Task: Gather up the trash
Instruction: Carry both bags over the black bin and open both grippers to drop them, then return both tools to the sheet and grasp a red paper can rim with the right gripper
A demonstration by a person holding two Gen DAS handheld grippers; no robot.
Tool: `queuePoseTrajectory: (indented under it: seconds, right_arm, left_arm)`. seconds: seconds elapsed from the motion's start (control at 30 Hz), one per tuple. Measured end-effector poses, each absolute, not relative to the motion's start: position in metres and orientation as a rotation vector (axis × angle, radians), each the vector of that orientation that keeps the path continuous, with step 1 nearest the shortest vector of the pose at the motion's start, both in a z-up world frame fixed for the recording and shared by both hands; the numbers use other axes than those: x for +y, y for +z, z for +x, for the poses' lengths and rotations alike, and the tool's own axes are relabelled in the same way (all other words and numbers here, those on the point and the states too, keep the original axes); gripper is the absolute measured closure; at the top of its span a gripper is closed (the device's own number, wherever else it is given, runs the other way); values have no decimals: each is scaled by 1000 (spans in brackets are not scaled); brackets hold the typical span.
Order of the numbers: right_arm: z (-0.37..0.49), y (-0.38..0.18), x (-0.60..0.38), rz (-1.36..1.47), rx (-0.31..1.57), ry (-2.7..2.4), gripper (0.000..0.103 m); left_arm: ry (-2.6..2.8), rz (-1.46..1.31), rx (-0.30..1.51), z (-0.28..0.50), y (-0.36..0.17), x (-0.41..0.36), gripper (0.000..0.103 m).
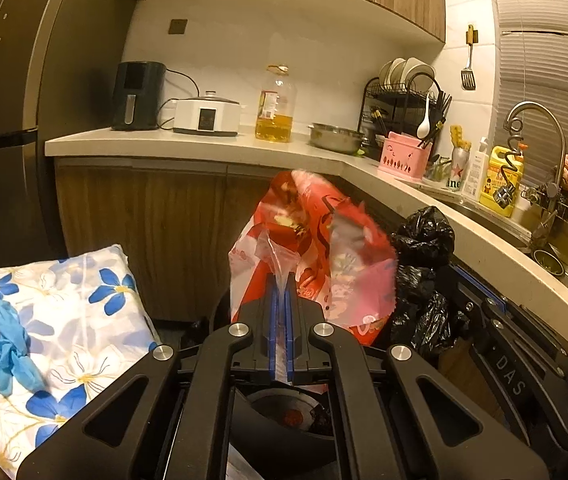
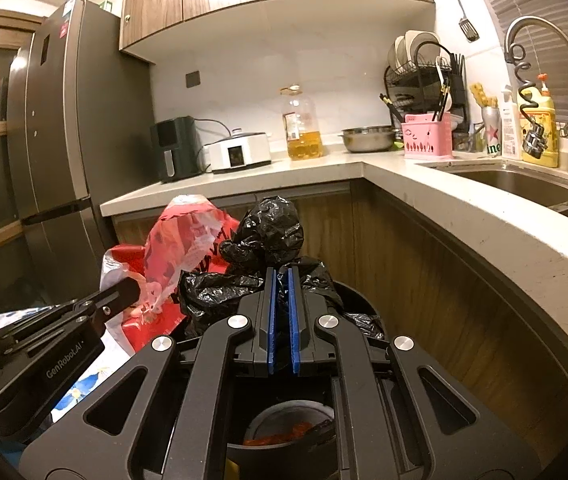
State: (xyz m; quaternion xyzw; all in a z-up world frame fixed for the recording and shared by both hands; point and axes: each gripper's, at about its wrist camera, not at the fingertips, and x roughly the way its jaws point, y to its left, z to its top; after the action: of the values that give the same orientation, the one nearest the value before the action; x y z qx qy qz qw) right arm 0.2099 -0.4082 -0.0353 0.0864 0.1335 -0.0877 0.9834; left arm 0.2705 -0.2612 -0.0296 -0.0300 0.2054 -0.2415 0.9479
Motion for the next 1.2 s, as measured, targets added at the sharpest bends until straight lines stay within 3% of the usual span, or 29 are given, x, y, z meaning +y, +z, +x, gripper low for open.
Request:
queuePoseTrajectory:
  seconds: [0.13,0.2,0.33,0.53,0.6,0.87,1.2]
  right_arm:
    - [213,-39,-410,175,282,-180,95]
    - [215,-40,-411,178,288,-182,94]
    - [215,-41,-415,187,294,-197,91]
    - [212,-43,-418,198,305,-209,73]
    - [209,-45,-417,200,309,-209,61]
    - [192,-50,-402,212,322,-193,36]
    - [162,-51,-361,198,327,-141,35]
  left_arm:
    - [-491,-53,422,273,-33,-262,97]
    - [-495,-55,425,275,-34,-263,82]
    - [-506,-61,432,275,-37,-261,71]
    - [-464,-95,448,276,-41,-247,49]
    - [-430,-97,443,273,-42,-240,35]
    - [-284,-74,456,252,-50,-208,17]
    - [-90,-91,418,199,-54,-142,8]
